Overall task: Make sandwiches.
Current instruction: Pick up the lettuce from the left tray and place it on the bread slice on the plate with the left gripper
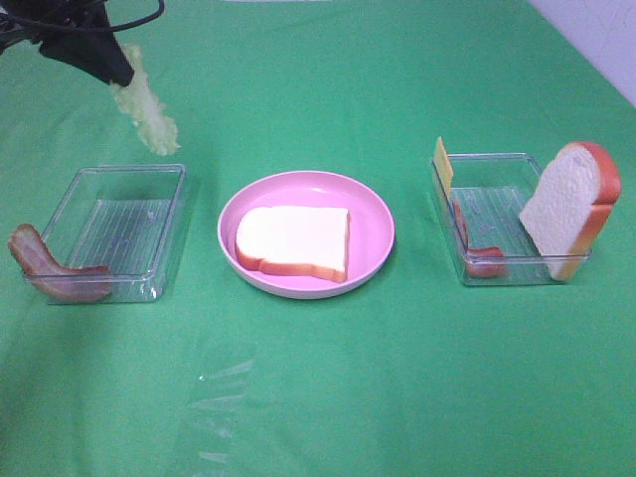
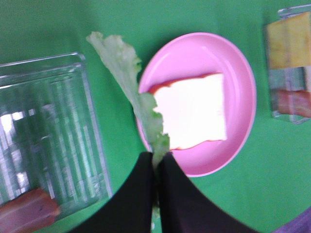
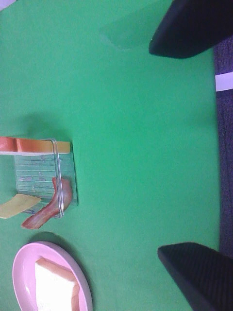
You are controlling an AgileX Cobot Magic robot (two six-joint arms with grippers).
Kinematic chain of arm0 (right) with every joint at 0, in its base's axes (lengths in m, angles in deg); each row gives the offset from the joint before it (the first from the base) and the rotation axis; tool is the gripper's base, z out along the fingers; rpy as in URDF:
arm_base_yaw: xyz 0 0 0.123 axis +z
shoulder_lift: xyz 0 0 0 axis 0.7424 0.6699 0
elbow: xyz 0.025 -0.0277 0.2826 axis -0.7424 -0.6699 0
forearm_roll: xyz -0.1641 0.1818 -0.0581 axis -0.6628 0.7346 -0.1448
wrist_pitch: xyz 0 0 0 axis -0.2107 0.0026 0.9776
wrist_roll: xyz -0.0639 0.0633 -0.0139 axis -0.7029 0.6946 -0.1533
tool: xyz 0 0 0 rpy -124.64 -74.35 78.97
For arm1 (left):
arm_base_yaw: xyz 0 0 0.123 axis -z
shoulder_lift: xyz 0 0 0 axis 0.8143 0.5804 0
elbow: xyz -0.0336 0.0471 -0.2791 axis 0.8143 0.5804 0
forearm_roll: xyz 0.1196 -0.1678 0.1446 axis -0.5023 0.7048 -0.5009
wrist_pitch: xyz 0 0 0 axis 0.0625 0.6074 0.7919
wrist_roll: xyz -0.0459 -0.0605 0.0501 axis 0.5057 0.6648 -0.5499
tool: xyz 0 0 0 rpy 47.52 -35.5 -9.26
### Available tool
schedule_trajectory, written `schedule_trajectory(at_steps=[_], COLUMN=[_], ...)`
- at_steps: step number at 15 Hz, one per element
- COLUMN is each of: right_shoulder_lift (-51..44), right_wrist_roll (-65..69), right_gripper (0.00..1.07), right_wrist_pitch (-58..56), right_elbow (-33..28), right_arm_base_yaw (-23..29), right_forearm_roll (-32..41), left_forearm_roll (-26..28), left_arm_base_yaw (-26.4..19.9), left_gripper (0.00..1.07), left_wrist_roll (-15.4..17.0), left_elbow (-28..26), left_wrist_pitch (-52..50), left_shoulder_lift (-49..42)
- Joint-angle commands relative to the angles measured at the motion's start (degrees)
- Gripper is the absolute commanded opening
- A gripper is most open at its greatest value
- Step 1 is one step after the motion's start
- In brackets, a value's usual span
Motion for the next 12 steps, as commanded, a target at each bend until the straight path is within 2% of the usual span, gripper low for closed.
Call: schedule_trajectory(at_steps=[1, 5, 7, 8, 9, 12], right_shoulder_lift=[-1.6, -1.6, -1.6, -1.6, -1.6, -1.6], right_wrist_roll=[-0.2, -0.2, -0.2, -0.2, -0.2, -0.2], right_gripper=[0.98, 0.98, 0.98, 0.98, 0.98, 0.98], right_wrist_pitch=[0.6, 0.6, 0.6, 0.6, 0.6, 0.6], right_elbow=[-0.2, -0.2, -0.2, -0.2, -0.2, -0.2], right_arm_base_yaw=[-0.2, -0.2, -0.2, -0.2, -0.2, -0.2], right_forearm_roll=[0.0, 0.0, 0.0, 0.0, 0.0, 0.0], left_forearm_roll=[9.1, 16.6, 18.3, 18.9, 19.0, 18.4], left_arm_base_yaw=[2.1, 9.2, 12.3, 14.0, 16.6, 20.0], left_gripper=[0.0, 0.0, 0.0, 0.0, 0.0, 0.0], left_wrist_roll=[-4.1, -8.5, -10.0, -10.0, -11.3, -11.3], left_elbow=[-0.1, -0.2, -0.2, -0.2, -0.2, -0.2], left_wrist_pitch=[-2.4, -4.2, -5.5, -6.5, -8.5, -9.5], left_shoulder_lift=[0.6, 5.0, 7.0, 8.3, 10.1, 13.9])
